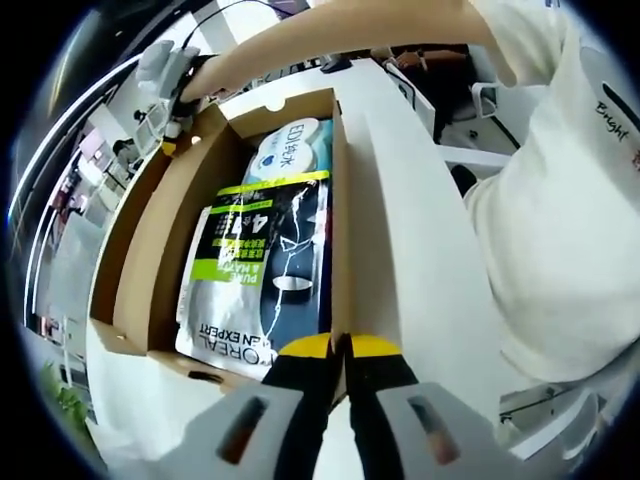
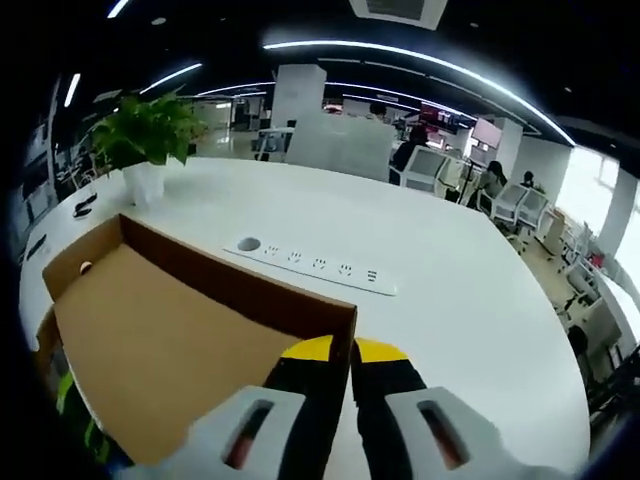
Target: Operate the shoe box by opening the lid, removing the specified soft item, and placing it in the target area until the item is outside and the box remains undamaged.
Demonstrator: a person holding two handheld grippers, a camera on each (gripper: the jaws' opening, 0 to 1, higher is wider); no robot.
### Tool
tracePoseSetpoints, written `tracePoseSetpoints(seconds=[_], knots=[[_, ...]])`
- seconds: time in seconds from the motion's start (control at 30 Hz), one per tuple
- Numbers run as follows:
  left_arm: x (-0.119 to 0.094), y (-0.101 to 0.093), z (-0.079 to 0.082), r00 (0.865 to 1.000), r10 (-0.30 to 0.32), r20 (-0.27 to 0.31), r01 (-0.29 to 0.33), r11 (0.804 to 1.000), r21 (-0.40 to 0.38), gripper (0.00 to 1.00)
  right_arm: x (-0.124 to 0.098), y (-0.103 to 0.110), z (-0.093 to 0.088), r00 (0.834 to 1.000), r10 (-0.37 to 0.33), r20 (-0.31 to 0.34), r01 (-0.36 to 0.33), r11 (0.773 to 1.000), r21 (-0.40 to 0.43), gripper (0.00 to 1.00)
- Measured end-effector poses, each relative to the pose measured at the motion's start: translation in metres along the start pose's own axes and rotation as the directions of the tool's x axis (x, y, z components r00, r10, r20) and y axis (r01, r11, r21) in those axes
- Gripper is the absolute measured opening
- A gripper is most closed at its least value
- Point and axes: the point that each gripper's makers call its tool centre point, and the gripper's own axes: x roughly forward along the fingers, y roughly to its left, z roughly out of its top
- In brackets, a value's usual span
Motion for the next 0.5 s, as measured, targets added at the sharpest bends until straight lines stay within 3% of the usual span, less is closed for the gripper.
tracePoseSetpoints(seconds=[0.07,0.17,0.3,0.33,0.4,0.5], knots=[[0.000,0.000,0.000,1.000,0.002,-0.001,-0.002,1.000,0.000,0.03,-0.003,-0.001,0.003,1.000,-0.018,0.020,0.018,0.999,-0.028,0.08],[0.000,0.000,0.000,1.000,0.003,0.000,-0.003,1.000,-0.002,0.04,-0.014,0.000,0.017,0.993,-0.031,0.110,0.033,0.999,-0.022,0.09],[0.000,0.000,0.000,1.000,-0.001,-0.002,0.001,1.000,-0.010,0.03,-0.014,0.003,0.036,0.990,0.015,0.138,-0.013,1.000,-0.014,0.14],[0.000,0.000,0.000,1.000,-0.002,-0.002,0.002,1.000,-0.011,0.03,-0.023,0.007,0.043,0.983,0.042,0.180,-0.041,0.999,-0.008,0.14],[0.000,0.000,0.000,1.000,-0.002,-0.002,0.002,1.000,-0.011,0.04,-0.029,0.010,0.054,0.975,0.088,0.205,-0.090,0.996,0.004,0.14],[0.001,0.000,0.000,1.000,0.001,0.000,-0.001,1.000,-0.008,0.04,-0.047,0.022,0.053,0.960,0.168,0.224,-0.179,0.984,0.026,0.12]])
